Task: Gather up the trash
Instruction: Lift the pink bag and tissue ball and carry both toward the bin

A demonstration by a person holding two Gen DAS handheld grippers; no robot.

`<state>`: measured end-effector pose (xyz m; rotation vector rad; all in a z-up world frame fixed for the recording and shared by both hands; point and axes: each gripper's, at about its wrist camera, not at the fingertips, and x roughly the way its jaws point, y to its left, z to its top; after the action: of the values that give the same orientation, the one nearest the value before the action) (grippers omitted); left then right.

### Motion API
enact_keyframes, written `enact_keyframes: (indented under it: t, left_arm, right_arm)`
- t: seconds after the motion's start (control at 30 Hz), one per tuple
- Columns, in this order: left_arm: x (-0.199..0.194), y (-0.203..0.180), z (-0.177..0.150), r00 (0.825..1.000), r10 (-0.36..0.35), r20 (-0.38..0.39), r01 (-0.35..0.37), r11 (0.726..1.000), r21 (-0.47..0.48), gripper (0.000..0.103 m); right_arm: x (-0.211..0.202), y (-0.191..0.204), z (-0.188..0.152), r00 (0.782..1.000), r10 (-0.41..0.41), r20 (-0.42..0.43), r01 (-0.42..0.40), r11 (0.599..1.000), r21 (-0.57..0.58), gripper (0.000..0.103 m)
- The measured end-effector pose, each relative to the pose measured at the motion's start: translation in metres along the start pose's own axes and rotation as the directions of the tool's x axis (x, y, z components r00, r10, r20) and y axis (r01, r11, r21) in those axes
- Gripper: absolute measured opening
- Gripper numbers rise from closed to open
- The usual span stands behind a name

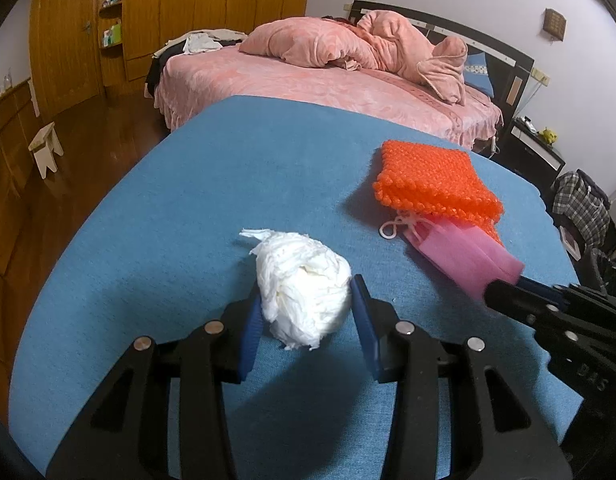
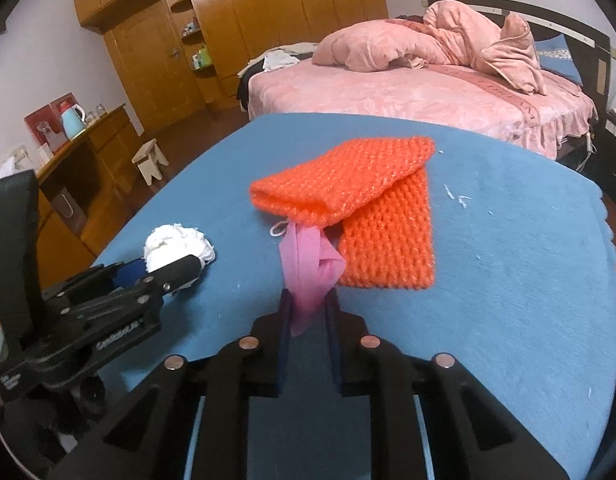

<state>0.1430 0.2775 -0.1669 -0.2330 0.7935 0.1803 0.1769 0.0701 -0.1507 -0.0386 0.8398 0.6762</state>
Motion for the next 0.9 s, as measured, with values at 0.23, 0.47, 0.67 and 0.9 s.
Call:
enact_keyframes:
  t: [0.23, 0.47, 0.67, 0.9]
  left_arm:
    - [-0.006, -0.004, 0.001, 1.000, -0.006, 0.021, 0.006, 1.000, 0.016, 0.041]
    - [-0.019, -0.009, -0.004, 1.000, -0.014, 0.026, 0.014, 0.999, 0.030, 0.041]
    - [-0.023, -0.009, -0.006, 1.000, -0.007, 0.029, 0.006, 0.999, 0.033, 0.041]
    - [-0.024, -0.010, -0.008, 1.000, -0.001, 0.024, 0.000, 0.999, 0.043, 0.041]
  right_arm:
    - [-0.005, -0.012, -0.018, 0.999, -0.021, -0.040, 0.022, 1.000, 0.014, 0.017]
    - [-0.007, -0.012, -0.019, 0.999, -0.018, -0.034, 0.019, 1.000, 0.011, 0.050]
    - [0.002, -0.012, -0.010, 0.999, -0.042, -0.034, 0.042, 0.999, 0.003, 0.055]
    - [0.007, -0.009, -0.005, 0.998, 0.015, -0.058, -0.015, 1.000, -0.011, 0.015]
